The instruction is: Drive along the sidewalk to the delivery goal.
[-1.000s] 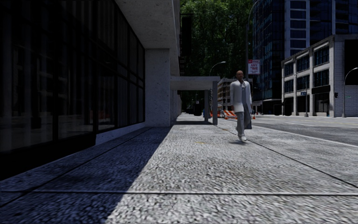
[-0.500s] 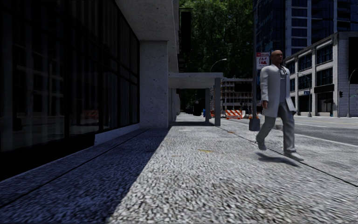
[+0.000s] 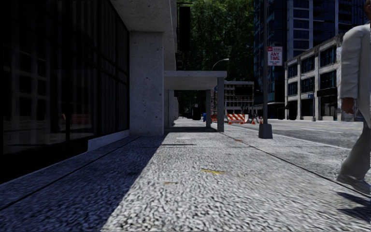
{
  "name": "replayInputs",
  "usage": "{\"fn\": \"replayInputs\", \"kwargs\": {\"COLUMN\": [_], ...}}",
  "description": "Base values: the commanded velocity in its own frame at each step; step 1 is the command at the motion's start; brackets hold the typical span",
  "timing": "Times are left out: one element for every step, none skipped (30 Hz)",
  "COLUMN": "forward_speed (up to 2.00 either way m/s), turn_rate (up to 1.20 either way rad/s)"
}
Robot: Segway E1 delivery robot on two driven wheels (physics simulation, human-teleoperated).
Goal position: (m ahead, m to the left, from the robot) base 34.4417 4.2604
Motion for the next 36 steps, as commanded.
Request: {"fn": "replayInputs", "kwargs": {"forward_speed": [2.00, 2.00, 2.00, 2.00, 2.00, 2.00, 2.00, 2.00, 2.00, 2.00, 2.00, 2.00, 2.00, 2.00, 2.00, 2.00, 2.00, 2.00, 2.00, 2.00, 2.00, 2.00, 2.00, 2.00, 2.00, 2.00, 2.00, 2.00, 2.00, 2.00, 2.00, 2.00, 2.00, 2.00, 2.00, 2.00], "turn_rate": [0.00, 0.00, 0.00, 0.00, 0.00, 0.00, 0.00, 0.00, 0.00, 0.00, 0.00, 0.00, 0.00, 0.00, 0.00, 0.00, 0.00, 0.00, 0.00, 0.00, 0.00, 0.00, 0.00, 0.00, 0.00, 0.00, 0.00, 0.00, 0.00, 0.00, 0.00, 0.00, 0.00, 0.00, 0.00, 0.00]}}
